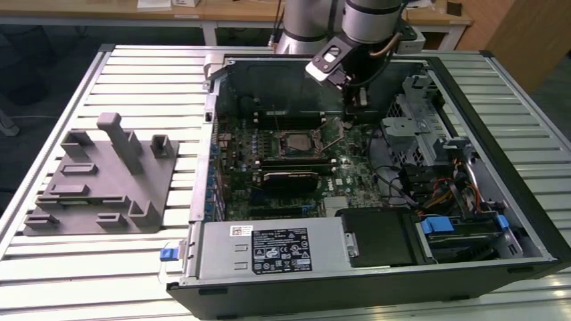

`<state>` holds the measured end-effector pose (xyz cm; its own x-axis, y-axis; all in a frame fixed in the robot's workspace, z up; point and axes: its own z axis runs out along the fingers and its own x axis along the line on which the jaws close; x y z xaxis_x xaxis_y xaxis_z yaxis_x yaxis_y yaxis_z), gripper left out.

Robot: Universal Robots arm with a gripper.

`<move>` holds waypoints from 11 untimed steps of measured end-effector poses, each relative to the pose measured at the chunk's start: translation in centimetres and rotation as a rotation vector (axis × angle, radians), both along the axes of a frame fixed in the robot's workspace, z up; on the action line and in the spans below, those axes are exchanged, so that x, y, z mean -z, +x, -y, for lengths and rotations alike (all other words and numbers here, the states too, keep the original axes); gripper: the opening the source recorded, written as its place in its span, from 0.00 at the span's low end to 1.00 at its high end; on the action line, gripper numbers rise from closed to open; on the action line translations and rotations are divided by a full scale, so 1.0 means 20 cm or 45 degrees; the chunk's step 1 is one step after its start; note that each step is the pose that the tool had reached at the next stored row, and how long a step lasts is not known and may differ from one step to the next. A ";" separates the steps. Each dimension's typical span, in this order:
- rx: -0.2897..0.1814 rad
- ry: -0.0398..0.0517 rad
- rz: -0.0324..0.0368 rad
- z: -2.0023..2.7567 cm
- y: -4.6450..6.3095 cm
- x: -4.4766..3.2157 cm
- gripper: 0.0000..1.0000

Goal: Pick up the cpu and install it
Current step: 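Close the cpu cover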

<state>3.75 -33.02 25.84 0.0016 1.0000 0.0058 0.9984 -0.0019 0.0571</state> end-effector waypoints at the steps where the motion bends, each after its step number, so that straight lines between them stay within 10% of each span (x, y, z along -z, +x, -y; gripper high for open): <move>1: 0.000 0.000 0.0000 0.000 0.01 0.003 0.11; 11: 0.001 0.000 0.0000 -0.002 0.05 0.064 0.11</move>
<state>4.85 -32.98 24.56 0.0027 1.0000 0.0056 0.9984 -0.0030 0.0571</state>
